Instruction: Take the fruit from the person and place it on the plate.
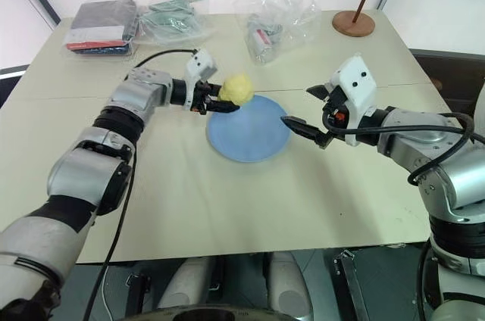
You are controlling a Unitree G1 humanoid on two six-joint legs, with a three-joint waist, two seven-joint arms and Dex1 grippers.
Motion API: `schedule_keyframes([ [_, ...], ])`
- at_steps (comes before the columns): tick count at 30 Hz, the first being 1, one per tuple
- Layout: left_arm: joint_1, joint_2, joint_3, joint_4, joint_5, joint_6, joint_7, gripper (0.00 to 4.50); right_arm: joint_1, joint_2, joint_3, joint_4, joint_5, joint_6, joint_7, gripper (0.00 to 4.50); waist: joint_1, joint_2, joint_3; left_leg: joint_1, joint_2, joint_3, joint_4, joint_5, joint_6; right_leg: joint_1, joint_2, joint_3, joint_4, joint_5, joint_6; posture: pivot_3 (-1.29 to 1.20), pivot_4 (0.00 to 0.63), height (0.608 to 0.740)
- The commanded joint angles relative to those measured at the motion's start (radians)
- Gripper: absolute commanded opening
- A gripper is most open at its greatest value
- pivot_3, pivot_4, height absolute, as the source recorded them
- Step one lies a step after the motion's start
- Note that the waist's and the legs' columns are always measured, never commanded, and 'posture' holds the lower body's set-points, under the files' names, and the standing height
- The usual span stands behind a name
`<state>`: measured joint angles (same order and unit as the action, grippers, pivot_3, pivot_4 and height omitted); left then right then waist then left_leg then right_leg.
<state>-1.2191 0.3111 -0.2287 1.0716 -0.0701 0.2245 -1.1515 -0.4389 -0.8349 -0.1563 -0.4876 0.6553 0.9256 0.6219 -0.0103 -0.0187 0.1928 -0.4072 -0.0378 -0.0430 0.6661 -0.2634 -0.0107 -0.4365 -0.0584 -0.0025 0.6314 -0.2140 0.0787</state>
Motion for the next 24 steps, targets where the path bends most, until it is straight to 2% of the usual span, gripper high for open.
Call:
schedule_keyframes([
  [1, -0.019, -0.017, -0.019, 0.014, 0.047, -0.051, -0.036, 2.41, 0.005, 0.001, -0.042, -0.051, 0.022, 0.008, -0.016, 4.5, 0.001, 0.0, 0.0, 0.0, 0.0, 0.0, 0.0, 0.0, 0.0, 0.0, 0.0, 0.0, 0.0, 0.0, 0.0, 0.0, 0.15, 0.74],
  [13, 0.039, -0.066, -0.042, 0.02, 0.133, -0.099, -0.092, 2.41, 0.011, 0.002, -0.049, -0.059, 0.033, 0.015, -0.041, 4.5, 0.001, 0.0, 0.0, 0.0, 0.0, 0.0, 0.0, 0.0, 0.0, 0.0, 0.0, 0.0, 0.0, 0.0, 0.0, 0.0, 0.15, 0.74],
  [14, 0.044, -0.068, -0.043, 0.019, 0.14, -0.106, -0.091, 3.38, 0.01, 0.002, -0.049, -0.057, 0.034, 0.014, -0.041, 4.5, 0.001, 0.0, 0.0, 0.0, 0.0, 0.0, 0.0, 0.0, 0.0, 0.0, 0.0, 0.0, 0.0, 0.0, 0.0, 0.0, 0.15, 0.74],
  [15, 0.048, -0.072, -0.043, 0.021, 0.147, -0.111, -0.084, 3.58, 0.009, 0.001, -0.048, -0.056, 0.033, 0.013, -0.041, 4.5, 0.002, 0.0, 0.0, 0.0, 0.0, 0.0, 0.0, 0.0, 0.0, 0.0, 0.0, 0.0, 0.0, 0.0, 0.0, 0.0, 0.15, 0.74],
  [17, 0.054, -0.076, -0.044, 0.025, 0.159, -0.12, -0.084, 4.41, 0.007, 0.002, -0.045, -0.054, 0.033, 0.011, -0.041, 4.5, 0.002, 0.0, 0.0, 0.0, 0.0, 0.0, 0.001, 0.0, 0.0, 0.0, 0.0, 0.0, 0.0, 0.0, 0.001, 0.0, 0.15, 0.74],
  [22, 0.057, -0.079, -0.026, 0.005, 0.156, -0.122, -0.103, 4.41, 0.003, 0.001, -0.043, -0.051, 0.031, 0.007, -0.038, 4.5, 0.002, 0.0, 0.0, 0.0, 0.0, 0.0, 0.001, 0.0, 0.0, 0.0, -0.001, 0.0, 0.0, 0.0, 0.001, 0.0, 0.15, 0.74],
  [24, 0.021, -0.074, 0.022, -0.013, 0.112, -0.086, -0.102, 4.41, 0.002, 0.0, -0.042, -0.05, 0.03, 0.006, -0.037, 4.5, 0.002, 0.0, 0.0, 0.0, 0.0, 0.0, 0.001, 0.0, 0.0, 0.0, 0.0, 0.0, 0.0, 0.0, 0.001, 0.0, 0.15, 0.74],
])
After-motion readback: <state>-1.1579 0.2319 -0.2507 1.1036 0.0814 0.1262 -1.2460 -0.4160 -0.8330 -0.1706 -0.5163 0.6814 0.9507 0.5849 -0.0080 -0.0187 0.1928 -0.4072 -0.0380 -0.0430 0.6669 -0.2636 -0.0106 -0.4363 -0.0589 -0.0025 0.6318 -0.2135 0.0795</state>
